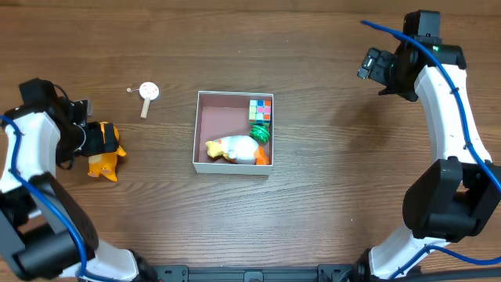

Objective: Pack container
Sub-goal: 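Move the left gripper to the orange dinosaur figure and grasp it, then lift the orange dinosaur and carry it over the box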

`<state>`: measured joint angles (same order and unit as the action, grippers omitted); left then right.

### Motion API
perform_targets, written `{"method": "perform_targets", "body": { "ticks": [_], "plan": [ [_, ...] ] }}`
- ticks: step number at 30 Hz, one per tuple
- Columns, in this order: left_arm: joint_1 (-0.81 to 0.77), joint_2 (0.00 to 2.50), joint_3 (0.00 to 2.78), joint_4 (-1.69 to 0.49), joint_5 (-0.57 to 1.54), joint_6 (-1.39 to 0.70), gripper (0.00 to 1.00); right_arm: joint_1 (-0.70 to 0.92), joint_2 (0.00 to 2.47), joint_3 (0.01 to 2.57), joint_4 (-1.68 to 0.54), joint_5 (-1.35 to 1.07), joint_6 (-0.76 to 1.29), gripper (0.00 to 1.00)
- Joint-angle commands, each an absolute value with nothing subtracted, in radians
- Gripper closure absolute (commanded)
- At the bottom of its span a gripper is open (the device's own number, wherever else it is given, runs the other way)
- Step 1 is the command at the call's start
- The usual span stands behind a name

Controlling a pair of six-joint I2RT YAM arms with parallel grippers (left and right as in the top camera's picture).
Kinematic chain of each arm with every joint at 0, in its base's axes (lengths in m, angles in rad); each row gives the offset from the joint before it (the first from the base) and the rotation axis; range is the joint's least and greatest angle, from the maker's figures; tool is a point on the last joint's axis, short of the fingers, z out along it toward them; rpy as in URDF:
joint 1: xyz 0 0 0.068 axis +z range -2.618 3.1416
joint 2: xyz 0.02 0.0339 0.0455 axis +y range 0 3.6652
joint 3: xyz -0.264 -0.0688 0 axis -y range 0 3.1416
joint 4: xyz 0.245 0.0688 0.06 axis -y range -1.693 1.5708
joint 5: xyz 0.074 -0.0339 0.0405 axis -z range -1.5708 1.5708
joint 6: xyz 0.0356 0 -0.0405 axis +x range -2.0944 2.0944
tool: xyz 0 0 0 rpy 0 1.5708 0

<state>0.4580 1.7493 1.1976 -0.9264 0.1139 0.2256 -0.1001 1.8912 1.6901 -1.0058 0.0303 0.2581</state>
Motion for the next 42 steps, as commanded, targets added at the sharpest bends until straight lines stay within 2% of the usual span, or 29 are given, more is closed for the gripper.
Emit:
{"method": "perform_targets", "body": {
  "ticks": [1,5,7,8,10,21,24,27,30,34,36,40,41,42],
  "plan": [
    [0.456,1.812,1.213,-0.927,0.131,0.239,0.0,-0.101,1.876,1.688,-0.999,0.031,0.262,0.0],
    [0.456,1.813,1.213,-0.924,0.131,0.239,0.0,-0.101,1.876,1.688,-0.999,0.031,0.262,0.0],
    [0.456,1.813,1.213,-0.923,0.131,0.239,0.11,-0.101,1.876,1.688,-0.999,0.031,0.262,0.0],
    [0.456,1.813,1.213,-0.923,0.131,0.239,0.11,-0.101,1.876,1.688,-0.999,0.031,0.262,0.0],
    [0.456,1.813,1.213,-0.921,0.133,0.239,0.03,-0.101,1.876,1.688,-0.999,0.031,0.262,0.0],
    [0.456,1.813,1.213,-0.888,0.185,0.24,0.03,-0.101,1.876,1.688,-0.999,0.031,0.262,0.0],
    [0.456,1.815,1.212,-0.885,0.185,0.24,0.11,-0.101,1.876,1.688,-0.999,0.031,0.262,0.0],
    [0.456,1.847,1.211,-0.891,0.187,0.239,0.12,-0.101,1.876,1.688,-0.999,0.031,0.262,0.0],
    [0.456,1.884,1.211,-0.907,0.22,0.239,0.24,-0.101,1.876,1.688,-0.999,0.031,0.262,0.0],
    [0.456,1.885,1.212,-0.909,0.237,0.239,0.27,-0.101,1.876,1.688,-0.999,0.031,0.262,0.0],
    [0.456,1.885,1.225,-0.92,0.237,0.239,0.4,-0.101,1.876,1.688,-0.999,0.031,0.262,0.0],
    [0.456,1.885,1.338,-0.988,0.238,0.228,0.52,-0.101,1.876,1.688,-0.999,0.031,0.262,0.0],
    [0.456,1.885,1.374,-1.01,0.238,0.226,0.6,-0.101,1.876,1.688,-0.999,0.031,0.262,0.0],
    [0.456,1.885,1.411,-1.029,0.239,0.22,0.6,-0.101,1.876,1.688,-0.999,0.031,0.262,0.0]
  ]
}}
